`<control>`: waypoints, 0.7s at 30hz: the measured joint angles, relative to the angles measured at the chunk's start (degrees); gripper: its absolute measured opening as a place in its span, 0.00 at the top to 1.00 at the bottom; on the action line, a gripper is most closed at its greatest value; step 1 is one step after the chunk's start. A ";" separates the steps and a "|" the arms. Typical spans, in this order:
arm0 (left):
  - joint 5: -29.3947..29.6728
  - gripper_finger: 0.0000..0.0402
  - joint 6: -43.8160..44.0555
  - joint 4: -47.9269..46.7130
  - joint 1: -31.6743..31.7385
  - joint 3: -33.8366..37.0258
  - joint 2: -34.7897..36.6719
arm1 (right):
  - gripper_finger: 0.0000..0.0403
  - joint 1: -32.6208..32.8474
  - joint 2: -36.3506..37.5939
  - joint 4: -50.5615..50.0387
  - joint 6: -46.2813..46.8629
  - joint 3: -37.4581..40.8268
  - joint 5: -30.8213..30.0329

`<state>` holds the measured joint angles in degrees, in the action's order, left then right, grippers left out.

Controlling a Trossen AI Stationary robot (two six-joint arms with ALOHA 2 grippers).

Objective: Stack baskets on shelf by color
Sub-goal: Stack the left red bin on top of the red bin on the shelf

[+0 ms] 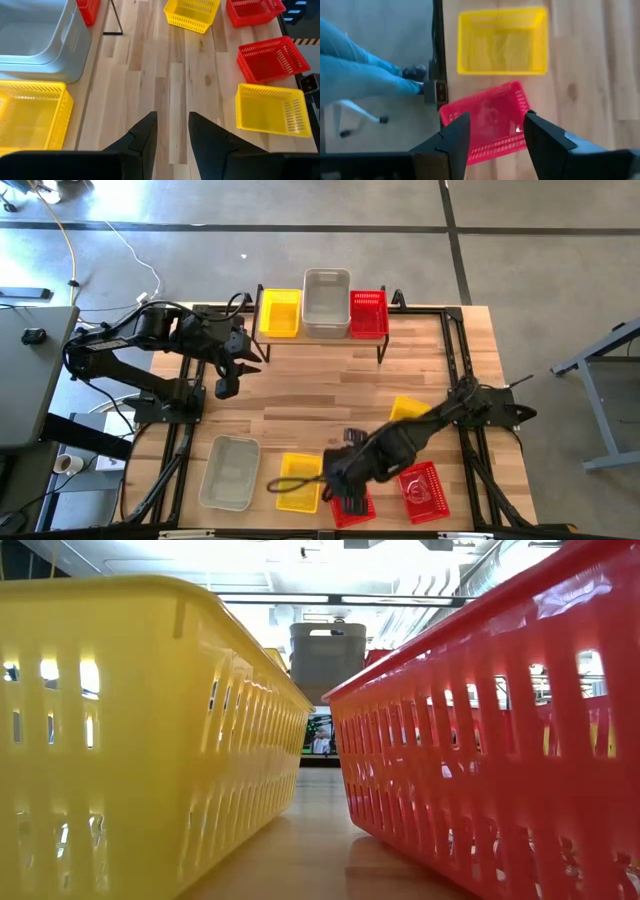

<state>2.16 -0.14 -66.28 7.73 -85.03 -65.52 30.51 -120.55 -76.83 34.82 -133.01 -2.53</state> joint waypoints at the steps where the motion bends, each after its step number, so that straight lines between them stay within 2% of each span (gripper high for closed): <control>1: 0.01 0.74 0.03 0.00 -0.04 0.00 0.00 | 0.59 0.68 -0.58 0.18 0.42 0.00 0.20; 8: 0.00 0.74 0.82 -0.02 -0.02 0.00 0.00 | 0.60 4.93 -4.20 2.83 1.18 0.00 0.71; 13: 0.00 0.74 1.25 -0.11 -0.02 0.00 -0.02 | 0.60 7.75 -7.22 4.97 0.99 0.00 4.54; 21: -0.01 0.74 2.58 -0.11 -0.02 0.00 -0.11 | 0.60 11.39 -12.47 6.35 -0.23 0.00 4.61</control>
<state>2.15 2.44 -66.39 7.70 -85.03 -65.63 41.90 -133.02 -70.48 34.59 -133.01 2.09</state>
